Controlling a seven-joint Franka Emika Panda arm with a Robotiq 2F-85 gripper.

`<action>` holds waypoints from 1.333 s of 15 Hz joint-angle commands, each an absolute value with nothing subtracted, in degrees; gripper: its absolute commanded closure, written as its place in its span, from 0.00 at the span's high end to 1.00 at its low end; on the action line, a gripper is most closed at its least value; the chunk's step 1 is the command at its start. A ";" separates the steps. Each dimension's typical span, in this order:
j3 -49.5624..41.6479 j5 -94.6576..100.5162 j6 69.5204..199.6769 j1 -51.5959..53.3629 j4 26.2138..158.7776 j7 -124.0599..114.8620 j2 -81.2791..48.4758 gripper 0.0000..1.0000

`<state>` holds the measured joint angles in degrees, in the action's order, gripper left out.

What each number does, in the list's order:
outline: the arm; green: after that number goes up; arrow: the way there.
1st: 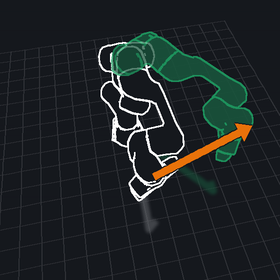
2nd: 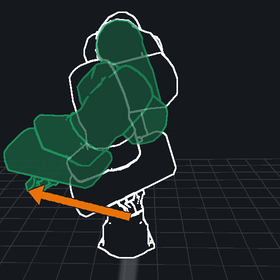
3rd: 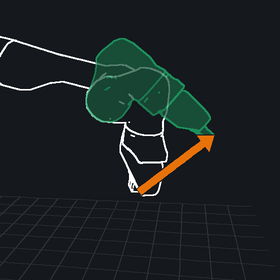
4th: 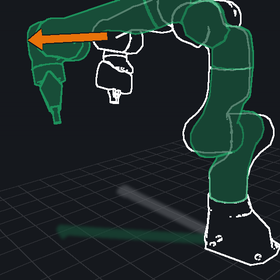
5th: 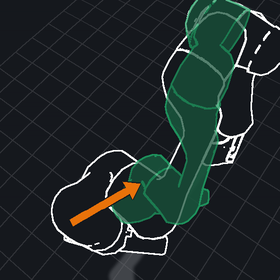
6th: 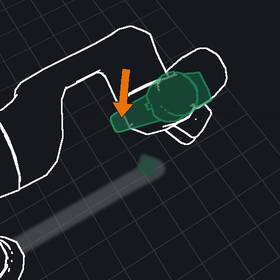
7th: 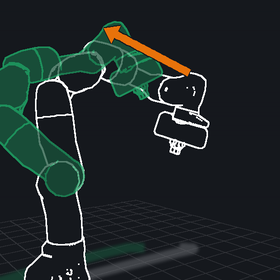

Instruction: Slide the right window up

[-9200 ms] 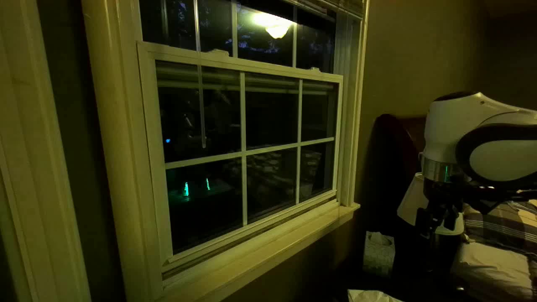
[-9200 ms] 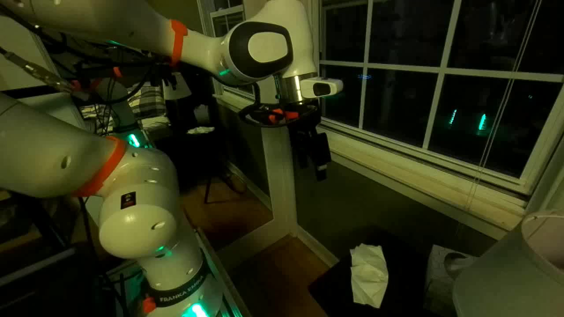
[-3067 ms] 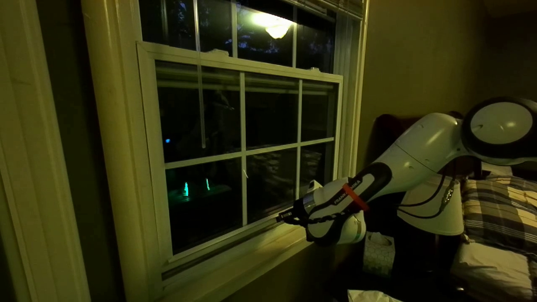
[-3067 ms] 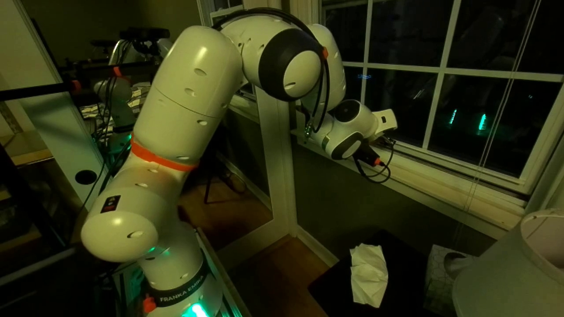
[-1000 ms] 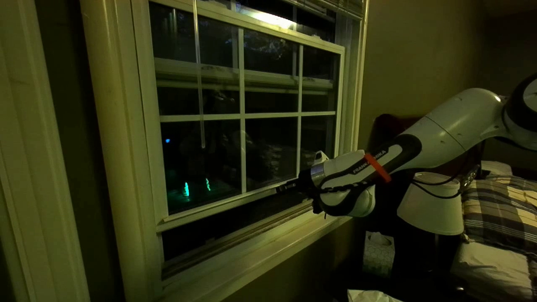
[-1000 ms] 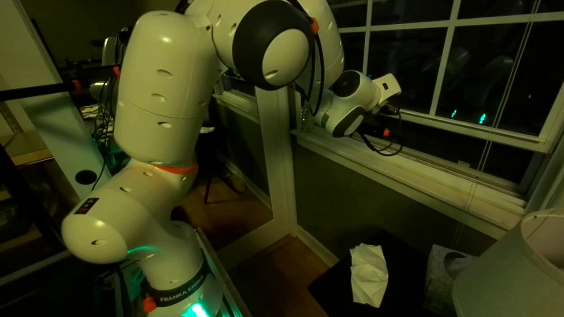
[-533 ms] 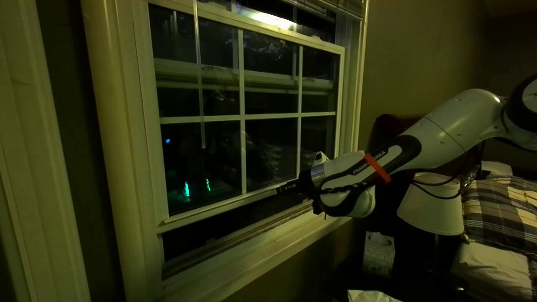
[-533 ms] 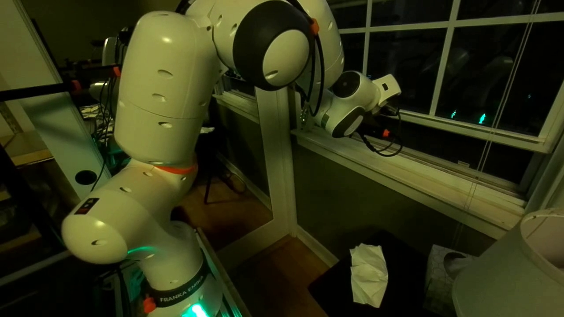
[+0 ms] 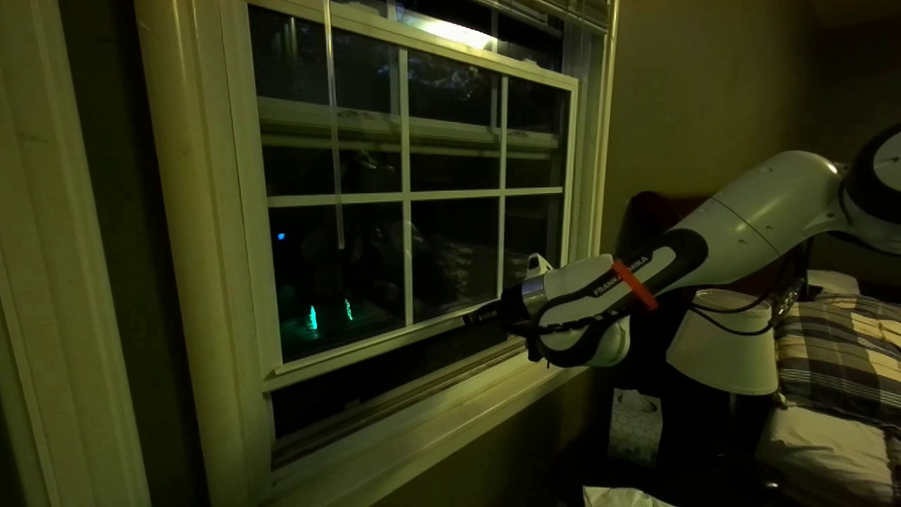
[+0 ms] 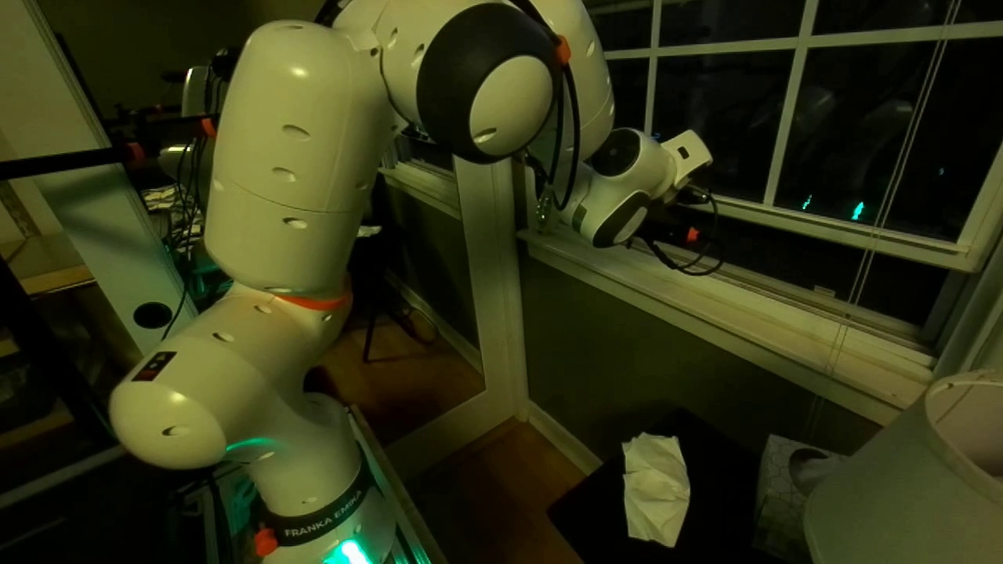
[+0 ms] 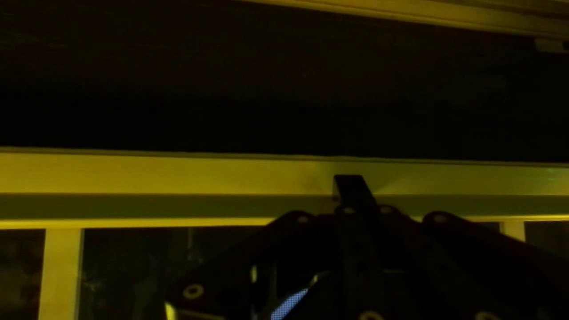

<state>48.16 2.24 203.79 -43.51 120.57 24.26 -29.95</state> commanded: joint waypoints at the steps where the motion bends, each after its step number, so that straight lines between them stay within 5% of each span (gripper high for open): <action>1: 52.50 5.45 205.49 -44.92 119.21 24.84 -26.77 0.00; 12: 66.99 11.79 213.33 -50.20 115.17 27.17 -22.87 0.00; 18: 67.14 4.96 211.55 -52.64 118.63 26.67 -12.41 0.00; 19: 67.91 3.29 208.30 -54.56 120.14 25.19 -9.35 0.26; 20: 68.87 2.54 205.99 -56.10 121.02 24.08 -7.46 0.27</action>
<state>67.23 6.52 212.24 -50.98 116.07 28.01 -16.89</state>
